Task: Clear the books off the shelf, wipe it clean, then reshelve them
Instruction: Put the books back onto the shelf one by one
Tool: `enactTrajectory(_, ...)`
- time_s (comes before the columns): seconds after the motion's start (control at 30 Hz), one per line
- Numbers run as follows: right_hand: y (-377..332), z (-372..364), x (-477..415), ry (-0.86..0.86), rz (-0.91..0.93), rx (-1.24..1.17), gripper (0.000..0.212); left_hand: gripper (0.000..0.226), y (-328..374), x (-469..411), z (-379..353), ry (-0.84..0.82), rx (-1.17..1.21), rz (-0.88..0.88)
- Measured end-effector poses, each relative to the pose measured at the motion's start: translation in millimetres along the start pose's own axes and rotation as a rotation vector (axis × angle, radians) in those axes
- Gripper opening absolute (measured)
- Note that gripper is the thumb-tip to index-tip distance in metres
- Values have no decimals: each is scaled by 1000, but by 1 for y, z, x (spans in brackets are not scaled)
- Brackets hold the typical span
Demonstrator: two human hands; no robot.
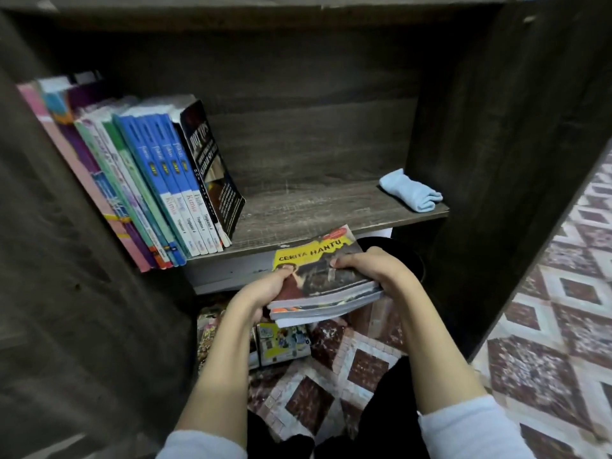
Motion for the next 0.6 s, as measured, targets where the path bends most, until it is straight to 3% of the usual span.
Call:
enactTrajectory(0.07, 1, 7, -6, 18, -10, -4, 27, 33, 8, -4, -3, 10, 24, -26)
enactTrajectory(0.23, 2, 30, -25, 79, -18, -111, 69, 53, 33, -16, -9, 63, 66, -145)
enactTrajectory(0.3, -2, 33, -36, 90, -8, -165, 76, 60, 43, -23, -11, 74, 113, -150)
enactTrajectory(0.47, 1, 12, -61, 65, -30, -282, 42, 41, 49, -43, -19, 99, 300, -62)
enactTrajectory(0.6, 12, -3, -77, 64, -59, -244, 35, 40, 33, -54, -35, 54, 412, 59)
Point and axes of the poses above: each hand's wrist, its own x-axis away from the middle knuckle, its own z-axis out of the back of the hand, y = z × x, the point moved 8 cm from there along -x, towards the middle knuckle, and after that the axes turned 15 degrees about y, right-handed, at the moved point
